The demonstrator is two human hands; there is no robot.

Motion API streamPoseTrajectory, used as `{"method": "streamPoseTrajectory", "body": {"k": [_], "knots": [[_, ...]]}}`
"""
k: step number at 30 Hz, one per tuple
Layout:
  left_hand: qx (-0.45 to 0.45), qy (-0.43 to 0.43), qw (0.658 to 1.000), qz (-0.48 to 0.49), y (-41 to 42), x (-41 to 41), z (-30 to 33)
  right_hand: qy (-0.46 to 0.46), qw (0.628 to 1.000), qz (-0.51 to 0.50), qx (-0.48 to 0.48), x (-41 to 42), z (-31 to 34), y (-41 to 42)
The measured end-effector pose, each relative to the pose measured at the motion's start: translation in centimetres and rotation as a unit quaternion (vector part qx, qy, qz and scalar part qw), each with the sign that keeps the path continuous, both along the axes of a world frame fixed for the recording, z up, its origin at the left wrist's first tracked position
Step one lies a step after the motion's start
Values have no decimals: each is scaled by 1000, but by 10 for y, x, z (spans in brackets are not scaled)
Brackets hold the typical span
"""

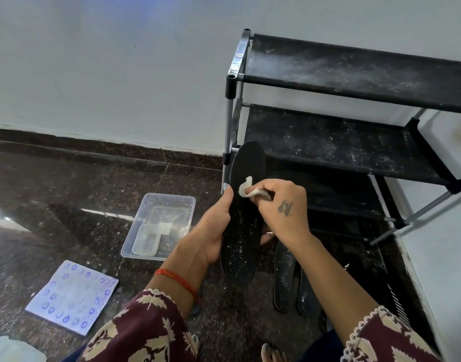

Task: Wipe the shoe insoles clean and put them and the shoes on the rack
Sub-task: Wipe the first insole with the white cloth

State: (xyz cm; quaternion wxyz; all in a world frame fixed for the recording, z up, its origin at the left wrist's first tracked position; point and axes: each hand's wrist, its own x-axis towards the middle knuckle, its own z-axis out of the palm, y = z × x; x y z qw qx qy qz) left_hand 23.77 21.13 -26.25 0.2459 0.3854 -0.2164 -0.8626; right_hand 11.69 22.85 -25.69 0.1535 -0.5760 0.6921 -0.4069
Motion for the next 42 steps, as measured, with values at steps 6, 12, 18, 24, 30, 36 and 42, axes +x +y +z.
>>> {"method": "streamPoseTrajectory", "body": {"k": [6, 12, 18, 24, 30, 36, 42], "knots": [[2, 17, 999, 37, -3, 4, -2, 12, 986, 164, -3, 14, 7, 9], [27, 37, 998, 31, -4, 3, -2, 142, 983, 116, 11, -6, 13, 13], [1, 16, 999, 30, -2, 1, 0, 63, 996, 60, 27, 4, 6, 16], [-2, -20, 997, 81, -5, 2, -2, -36, 991, 109, 63, 26, 11, 26], [24, 31, 995, 90, -4, 4, 3, 67, 984, 164, 36, 18, 13, 40], [14, 23, 998, 59, -2, 3, 4, 36, 998, -17, -41, 20, 4, 40], [27, 30, 998, 55, -7, 3, -2, -127, 981, 118, 87, 29, 10, 45]]}}
